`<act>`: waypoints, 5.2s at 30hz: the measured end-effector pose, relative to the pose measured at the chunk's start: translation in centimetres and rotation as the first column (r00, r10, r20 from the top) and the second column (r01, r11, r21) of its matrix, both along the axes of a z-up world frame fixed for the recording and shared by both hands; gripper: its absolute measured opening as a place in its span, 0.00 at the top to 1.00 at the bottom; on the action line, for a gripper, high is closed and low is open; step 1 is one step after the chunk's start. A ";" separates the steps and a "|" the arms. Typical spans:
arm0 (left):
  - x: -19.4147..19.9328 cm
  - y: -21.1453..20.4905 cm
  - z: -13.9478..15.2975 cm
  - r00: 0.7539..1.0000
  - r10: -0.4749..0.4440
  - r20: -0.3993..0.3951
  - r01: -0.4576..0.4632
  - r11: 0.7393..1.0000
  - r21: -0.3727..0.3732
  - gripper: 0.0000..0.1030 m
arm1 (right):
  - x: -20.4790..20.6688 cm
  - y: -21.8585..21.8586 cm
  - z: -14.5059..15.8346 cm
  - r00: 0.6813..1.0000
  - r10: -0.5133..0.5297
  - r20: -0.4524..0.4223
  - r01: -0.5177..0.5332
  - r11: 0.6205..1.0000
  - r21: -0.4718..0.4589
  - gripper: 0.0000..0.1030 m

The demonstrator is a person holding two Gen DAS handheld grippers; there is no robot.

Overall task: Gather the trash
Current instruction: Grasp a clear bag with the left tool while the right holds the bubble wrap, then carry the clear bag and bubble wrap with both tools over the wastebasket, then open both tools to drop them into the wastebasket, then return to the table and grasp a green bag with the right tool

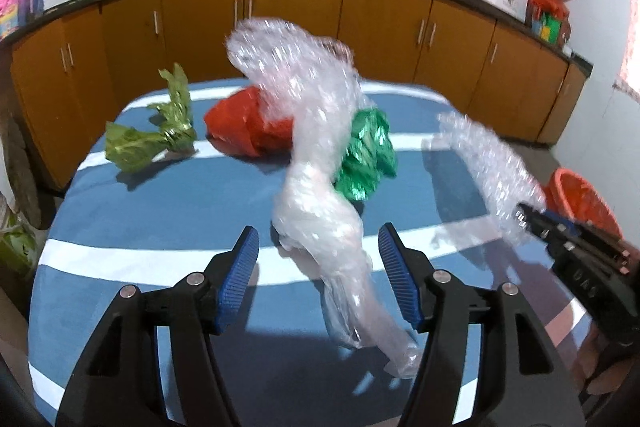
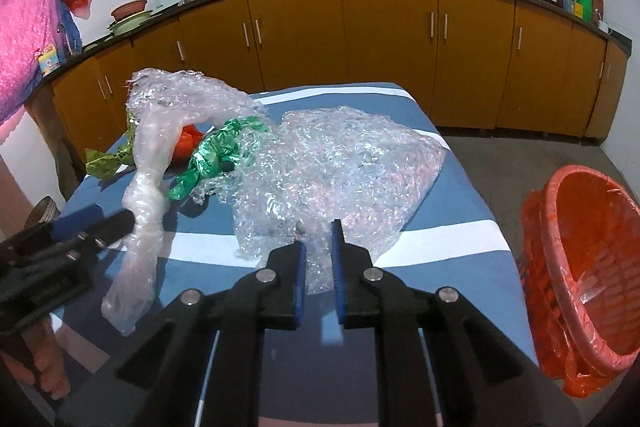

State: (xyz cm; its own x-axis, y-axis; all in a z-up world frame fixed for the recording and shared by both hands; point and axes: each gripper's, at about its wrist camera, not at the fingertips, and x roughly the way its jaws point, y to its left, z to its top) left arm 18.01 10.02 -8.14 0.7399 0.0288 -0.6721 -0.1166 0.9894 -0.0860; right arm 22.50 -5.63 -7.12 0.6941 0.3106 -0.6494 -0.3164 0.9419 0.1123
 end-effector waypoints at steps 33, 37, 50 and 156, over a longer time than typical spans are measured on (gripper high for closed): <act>-2.7 1.3 3.6 0.999 0.020 0.044 -0.020 1.000 -0.018 0.89 | -3.3 -1.4 3.7 0.996 0.036 0.080 -0.038 0.999 0.031 0.89; -2.8 0.9 4.7 0.997 0.011 0.072 -0.010 1.000 -0.014 0.89 | -4.0 -2.1 5.2 0.994 0.025 0.109 -0.030 0.999 0.043 0.89; -3.1 -3.0 8.2 0.983 -0.082 0.165 0.083 0.997 0.000 0.89 | -6.2 -6.8 8.6 0.981 -0.062 0.185 0.053 0.997 0.055 0.89; -0.2 11.5 1.0 0.955 0.272 0.115 -0.284 0.953 0.109 0.07 | 2.0 5.0 2.3 0.992 0.129 0.000 -0.128 0.988 0.089 0.54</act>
